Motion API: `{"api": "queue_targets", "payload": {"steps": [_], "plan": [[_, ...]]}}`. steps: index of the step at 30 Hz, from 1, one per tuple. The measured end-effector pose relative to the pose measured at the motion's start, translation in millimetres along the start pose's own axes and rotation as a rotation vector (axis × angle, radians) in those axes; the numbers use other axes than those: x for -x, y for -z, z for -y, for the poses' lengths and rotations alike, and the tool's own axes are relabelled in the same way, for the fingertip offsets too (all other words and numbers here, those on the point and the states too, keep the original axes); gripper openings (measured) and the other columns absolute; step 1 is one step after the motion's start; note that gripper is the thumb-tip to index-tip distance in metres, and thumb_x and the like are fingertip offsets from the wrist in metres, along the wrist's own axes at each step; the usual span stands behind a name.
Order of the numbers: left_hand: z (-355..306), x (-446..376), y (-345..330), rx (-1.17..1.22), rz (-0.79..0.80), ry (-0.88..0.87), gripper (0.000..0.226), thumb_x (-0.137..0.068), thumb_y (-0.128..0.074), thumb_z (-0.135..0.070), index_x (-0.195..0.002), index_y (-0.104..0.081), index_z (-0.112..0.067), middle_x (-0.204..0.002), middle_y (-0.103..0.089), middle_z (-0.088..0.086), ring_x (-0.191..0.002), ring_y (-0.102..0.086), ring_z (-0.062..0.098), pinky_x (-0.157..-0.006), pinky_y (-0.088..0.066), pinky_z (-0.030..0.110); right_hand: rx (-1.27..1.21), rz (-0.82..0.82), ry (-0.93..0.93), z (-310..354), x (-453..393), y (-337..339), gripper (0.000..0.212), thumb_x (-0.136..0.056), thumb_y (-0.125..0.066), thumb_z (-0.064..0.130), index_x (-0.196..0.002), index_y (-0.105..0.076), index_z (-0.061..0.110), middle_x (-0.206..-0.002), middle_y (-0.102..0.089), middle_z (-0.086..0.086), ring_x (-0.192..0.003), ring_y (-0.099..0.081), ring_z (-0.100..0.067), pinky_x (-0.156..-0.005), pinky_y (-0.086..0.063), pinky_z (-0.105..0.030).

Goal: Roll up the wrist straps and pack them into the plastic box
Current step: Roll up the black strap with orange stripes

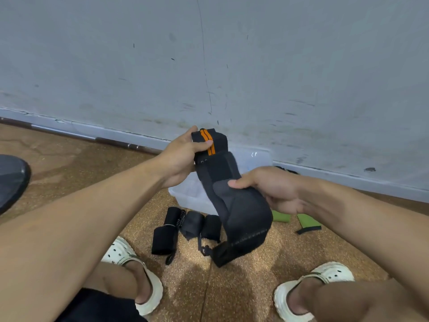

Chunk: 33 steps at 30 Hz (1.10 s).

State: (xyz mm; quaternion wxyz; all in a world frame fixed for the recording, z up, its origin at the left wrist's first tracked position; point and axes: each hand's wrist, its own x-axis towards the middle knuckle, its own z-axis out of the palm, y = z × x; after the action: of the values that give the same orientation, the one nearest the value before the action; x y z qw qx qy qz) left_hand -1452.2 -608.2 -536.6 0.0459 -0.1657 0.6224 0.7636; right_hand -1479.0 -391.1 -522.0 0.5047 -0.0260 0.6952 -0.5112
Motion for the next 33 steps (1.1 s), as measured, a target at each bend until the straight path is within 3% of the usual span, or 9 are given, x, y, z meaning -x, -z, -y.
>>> {"api": "queue_targets", "payload": {"steps": [2,4,8,14,19,22,26,29,33], "plan": [[-1,3,-2,-0.006,0.001,0.005,0.052,-0.102,-0.058,-0.008,-0.149,-0.038,-0.006,-0.122,-0.068,0.012,-0.11,-0.067,0.03,-0.099,-0.054,0.048,0.161,0.112,-0.069,0,6,-2,0.021,-0.097,-0.066,0.02,-0.112,-0.074,0.007,-0.108,-0.079,-0.009,-0.095,-0.076,-0.02,-0.078,-0.059,-0.027],[-4,5,-3,-0.021,-0.005,0.001,0.045,-0.103,-0.055,-0.007,-0.145,-0.041,-0.002,-0.119,-0.068,0.012,-0.104,-0.067,0.028,-0.09,-0.058,0.043,0.257,0.124,-0.105,-3,8,-4,0.017,-0.096,-0.067,0.019,-0.106,-0.075,0.009,-0.105,-0.079,-0.009,-0.094,-0.075,-0.021,-0.079,-0.057,-0.028],[-6,7,0,-0.029,-0.017,-0.001,0.038,-0.103,-0.054,-0.009,-0.139,-0.047,0.001,-0.132,-0.065,0.023,-0.12,-0.064,0.042,-0.108,-0.047,0.053,0.167,-0.071,-0.09,-9,-2,-2,0.025,-0.097,-0.066,0.019,-0.118,-0.072,0.006,-0.107,-0.079,-0.01,-0.102,-0.074,-0.024,-0.084,-0.059,-0.031],[-9,13,-8,-0.064,0.017,-0.037,0.032,-0.104,-0.054,-0.011,-0.135,-0.053,-0.003,-0.133,-0.064,0.021,-0.108,-0.065,0.029,-0.109,-0.042,0.056,0.199,-0.137,0.002,-11,-7,3,0.023,-0.102,-0.062,0.027,-0.118,-0.071,0.013,-0.102,-0.079,-0.006,-0.075,-0.075,-0.015,-0.056,-0.055,-0.023],[-12,19,-16,0.046,0.013,-0.063,0.021,-0.103,-0.054,-0.007,-0.11,-0.063,-0.024,-0.11,-0.073,0.006,-0.104,-0.069,0.024,-0.101,-0.053,0.05,0.589,-0.081,0.099,-23,-10,3,0.025,-0.099,-0.068,0.029,-0.124,-0.071,0.026,-0.1,-0.075,0.013,-0.094,-0.07,-0.009,-0.088,-0.054,-0.028],[-14,22,-21,0.093,0.014,-0.083,0.024,-0.103,-0.055,-0.006,-0.115,-0.06,-0.025,-0.113,-0.071,0.006,-0.105,-0.068,0.024,-0.099,-0.055,0.048,0.635,-0.05,0.141,-23,-17,-4,0.032,-0.1,-0.066,0.031,-0.131,-0.066,0.025,-0.111,-0.074,0.012,-0.107,-0.068,-0.012,-0.105,-0.05,-0.035],[-16,22,-18,0.156,-0.019,-0.094,0.038,-0.102,-0.056,-0.004,-0.137,-0.053,-0.019,-0.124,-0.069,0.01,-0.105,-0.07,0.023,-0.091,-0.059,0.042,0.84,0.034,0.125,-20,-19,0,0.015,-0.092,-0.077,0.029,-0.104,-0.072,0.021,-0.094,-0.073,0.01,-0.091,-0.067,-0.011,-0.091,-0.052,-0.03],[-13,26,-19,0.084,0.051,-0.1,0.038,-0.098,-0.059,0.0,-0.133,-0.059,-0.014,-0.121,-0.067,0.013,-0.097,-0.071,0.023,-0.08,-0.062,0.035,1.039,0.099,0.051,-21,-14,15,0.023,-0.088,-0.078,0.016,-0.109,-0.07,0.021,-0.107,-0.075,0.008,-0.105,-0.07,-0.019,-0.102,-0.054,-0.045],[0,33,-32,-0.049,0.098,-0.125,0.042,-0.092,-0.066,0.007,-0.131,-0.063,-0.01,-0.114,-0.072,0.013,-0.1,-0.072,0.027,-0.086,-0.062,0.036,0.956,-0.314,0.29,-6,-8,33,0.022,-0.098,-0.06,0.014,-0.094,-0.064,0.036,-0.09,-0.071,0.014,-0.088,-0.074,-0.021,-0.078,-0.06,-0.035]]}}
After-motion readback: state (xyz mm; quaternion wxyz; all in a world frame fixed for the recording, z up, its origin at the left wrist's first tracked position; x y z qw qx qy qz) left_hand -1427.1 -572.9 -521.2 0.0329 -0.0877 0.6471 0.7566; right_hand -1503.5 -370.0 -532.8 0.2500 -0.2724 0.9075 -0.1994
